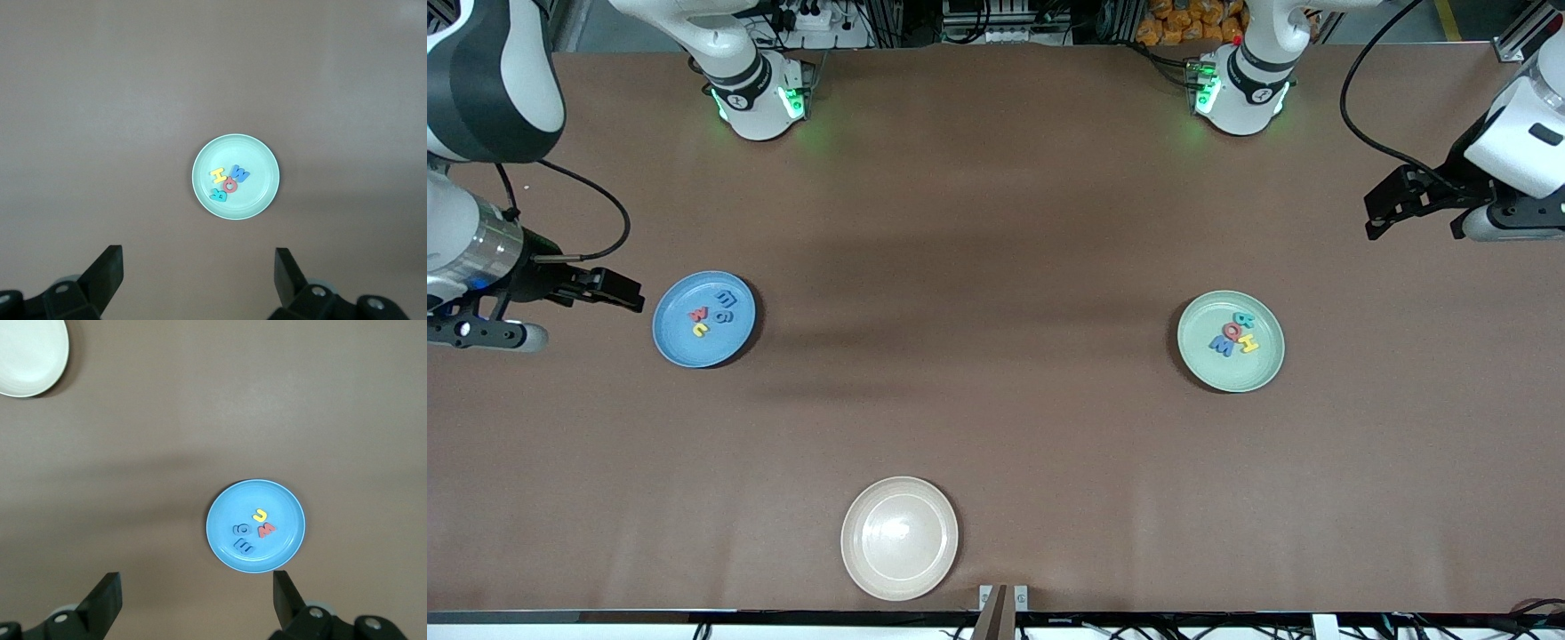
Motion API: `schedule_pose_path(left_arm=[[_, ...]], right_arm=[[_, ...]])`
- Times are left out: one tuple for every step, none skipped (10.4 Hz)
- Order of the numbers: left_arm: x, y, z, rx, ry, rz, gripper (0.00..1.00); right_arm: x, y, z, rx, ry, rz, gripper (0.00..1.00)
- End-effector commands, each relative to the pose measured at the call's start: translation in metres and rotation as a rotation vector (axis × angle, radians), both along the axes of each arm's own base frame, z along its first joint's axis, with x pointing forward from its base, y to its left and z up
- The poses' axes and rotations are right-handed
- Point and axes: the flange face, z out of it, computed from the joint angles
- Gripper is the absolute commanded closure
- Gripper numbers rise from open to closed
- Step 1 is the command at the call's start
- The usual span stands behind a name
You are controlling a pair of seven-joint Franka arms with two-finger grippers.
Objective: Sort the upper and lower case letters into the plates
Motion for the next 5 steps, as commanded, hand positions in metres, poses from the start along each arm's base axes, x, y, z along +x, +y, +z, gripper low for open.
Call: schedule_pose_path(left_arm=[[0.004, 0.000, 0.003, -0.026, 0.000, -0.019, 0.00], [0.004, 0.000, 0.002, -0.025, 0.002, -0.020, 0.00], [0.004, 0.000, 0.001, -0.025, 0.002, -0.022, 0.00], [0.005, 0.000, 0.000, -0.025, 0.003, -0.022, 0.00], [0.006, 0.000, -0.001, -0.024, 0.006, -0.023, 0.00]], right_arm=[[0.002, -0.007, 0.038, -0.007, -0.034, 0.003, 0.00], [0.002, -0.009, 0.043, -0.008, -0.042, -0.004, 0.00], [0.001, -0.012, 0.045, -0.010, -0.044, -0.009, 0.00], [-0.002, -0.019, 0.048, -0.010, -0.034, -0.021, 0.00], [-0.008, -0.024, 0.048, -0.013, 0.001, -0.031, 0.00]])
